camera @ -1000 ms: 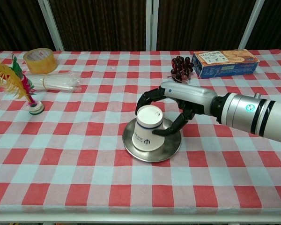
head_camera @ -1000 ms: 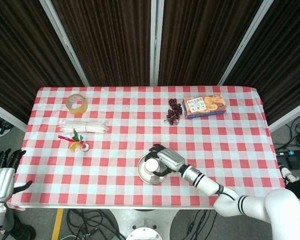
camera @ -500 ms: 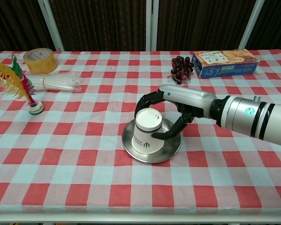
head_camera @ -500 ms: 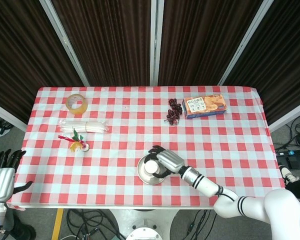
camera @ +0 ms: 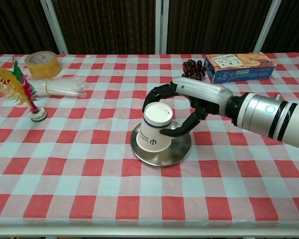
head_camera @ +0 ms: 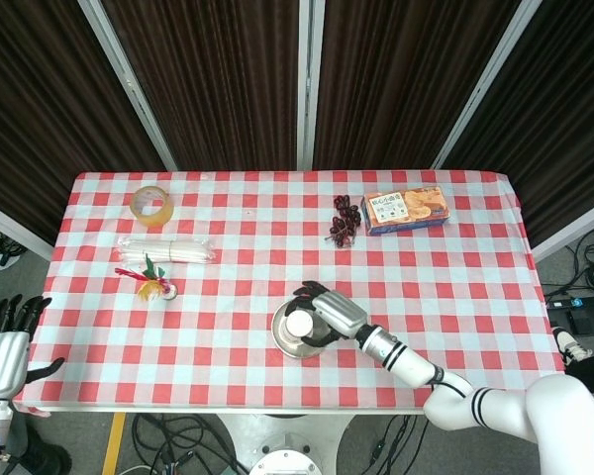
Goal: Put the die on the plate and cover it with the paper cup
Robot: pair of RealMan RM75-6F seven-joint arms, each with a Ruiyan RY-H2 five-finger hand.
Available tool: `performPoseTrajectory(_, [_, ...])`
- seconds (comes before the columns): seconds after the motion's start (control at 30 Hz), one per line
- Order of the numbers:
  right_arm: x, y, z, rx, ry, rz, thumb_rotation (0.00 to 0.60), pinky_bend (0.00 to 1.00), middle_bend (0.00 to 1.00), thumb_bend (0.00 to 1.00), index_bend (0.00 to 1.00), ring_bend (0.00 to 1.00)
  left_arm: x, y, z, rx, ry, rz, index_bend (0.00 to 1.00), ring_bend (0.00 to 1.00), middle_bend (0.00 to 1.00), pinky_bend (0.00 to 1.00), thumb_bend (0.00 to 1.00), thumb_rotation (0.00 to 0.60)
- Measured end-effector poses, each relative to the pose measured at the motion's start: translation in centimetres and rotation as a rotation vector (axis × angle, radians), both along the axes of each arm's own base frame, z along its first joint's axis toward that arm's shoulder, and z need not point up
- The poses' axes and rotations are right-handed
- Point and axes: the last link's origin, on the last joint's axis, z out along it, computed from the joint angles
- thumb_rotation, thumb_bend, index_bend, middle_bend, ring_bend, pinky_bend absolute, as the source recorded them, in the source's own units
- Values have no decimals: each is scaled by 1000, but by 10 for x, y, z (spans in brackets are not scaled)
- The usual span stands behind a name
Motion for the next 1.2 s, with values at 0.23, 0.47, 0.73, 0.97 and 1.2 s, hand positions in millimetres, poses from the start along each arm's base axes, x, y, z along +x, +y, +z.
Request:
performPoseTrajectory(0.23, [-10, -16, 34, -91, -44, -31, 600, 58, 331, 327, 553, 138, 1, 1, 0, 0, -2, -10, 143, 22, 129, 18, 0, 600])
performPoseTrajectory(0.47, [-53, -51, 50, -192, 61, -213, 600, 58, 285, 327, 446, 104, 2, 1, -1, 0, -3, -15, 142, 22, 129, 18, 0, 600])
performPoseTrajectory(0.73, [-82, -57, 47, -220, 223, -248, 600, 22, 132, 327, 8, 0, 3, 0, -1, -1, -1, -13, 142, 21, 129, 18, 0, 600])
performPoseTrajectory(0.97, [-90, -45, 82, -299, 168, -241, 600, 29, 148, 327, 4, 8, 4, 1, 0, 7, -4, -20, 142, 21, 129, 18, 0, 600])
performPoseTrajectory(1.2, [-125, -1, 153, -539, 208, -263, 600, 50, 207, 327, 117, 27, 3, 3, -1, 15, 6, -27, 142, 21, 129, 18, 0, 600])
